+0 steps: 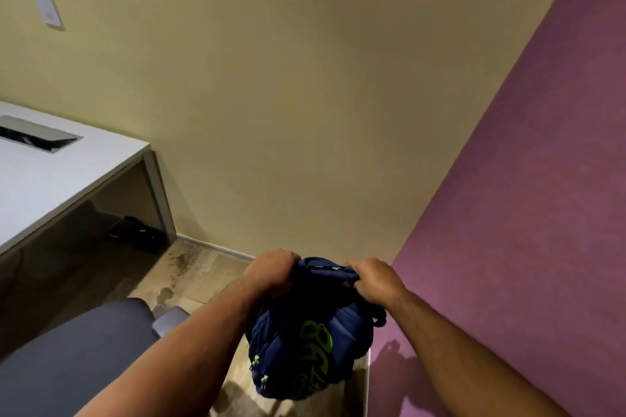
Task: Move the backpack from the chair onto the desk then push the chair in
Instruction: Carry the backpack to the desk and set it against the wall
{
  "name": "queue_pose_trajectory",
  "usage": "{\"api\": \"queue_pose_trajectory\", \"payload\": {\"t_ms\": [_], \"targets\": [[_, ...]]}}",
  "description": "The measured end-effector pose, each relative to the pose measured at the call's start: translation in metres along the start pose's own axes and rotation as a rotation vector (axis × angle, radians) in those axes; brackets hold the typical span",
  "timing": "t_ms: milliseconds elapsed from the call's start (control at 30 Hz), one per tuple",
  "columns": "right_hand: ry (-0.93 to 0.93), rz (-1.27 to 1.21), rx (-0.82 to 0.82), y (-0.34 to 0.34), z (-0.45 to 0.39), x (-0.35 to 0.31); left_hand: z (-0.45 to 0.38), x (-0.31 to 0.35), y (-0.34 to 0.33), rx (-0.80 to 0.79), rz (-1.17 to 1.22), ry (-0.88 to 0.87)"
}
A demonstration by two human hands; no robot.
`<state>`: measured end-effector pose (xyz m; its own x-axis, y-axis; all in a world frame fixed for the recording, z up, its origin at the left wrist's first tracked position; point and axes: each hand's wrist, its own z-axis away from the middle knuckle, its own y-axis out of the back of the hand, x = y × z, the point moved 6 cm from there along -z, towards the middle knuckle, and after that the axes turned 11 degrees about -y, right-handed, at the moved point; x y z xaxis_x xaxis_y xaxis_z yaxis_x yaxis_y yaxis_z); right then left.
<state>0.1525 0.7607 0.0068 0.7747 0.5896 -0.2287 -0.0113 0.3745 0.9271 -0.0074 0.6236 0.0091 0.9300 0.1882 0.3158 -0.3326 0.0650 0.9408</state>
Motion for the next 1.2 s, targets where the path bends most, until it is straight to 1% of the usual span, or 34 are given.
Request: {"api": "queue_pose_trajectory", "payload": {"t_ms": [200,367,700,800,867,967,1067,1200], "targets": [[0.104,0.094,-0.025,0.029,-0.081,-0.038,-0.043,-0.058,0.028,-0.008,0.066,0.063],[0.211,0.134,-0.073,0.033,-0.152,-0.08,-0.064,-0.113,0.037,0.01,0.125,0.173],[0.494,0.209,-0.192,0.029,-0.315,-0.191,-0.105,-0.245,0.068,0.042,0.174,0.458],[0.591,0.254,-0.238,0.032,-0.349,-0.228,-0.108,-0.279,0.08,0.055,0.211,0.561],[0.661,0.278,-0.25,0.038,-0.367,-0.254,-0.107,-0.297,0.09,0.097,0.249,0.635],[0.761,0.295,-0.233,0.048,-0.392,-0.296,-0.1,-0.319,0.107,0.185,0.288,0.742],[0.857,0.309,-0.173,0.054,-0.408,-0.337,-0.087,-0.339,0.123,0.262,0.319,0.821],[1.0,0.279,-0.062,0.065,-0.42,-0.393,-0.07,-0.367,0.149,0.382,0.244,0.927]]}}
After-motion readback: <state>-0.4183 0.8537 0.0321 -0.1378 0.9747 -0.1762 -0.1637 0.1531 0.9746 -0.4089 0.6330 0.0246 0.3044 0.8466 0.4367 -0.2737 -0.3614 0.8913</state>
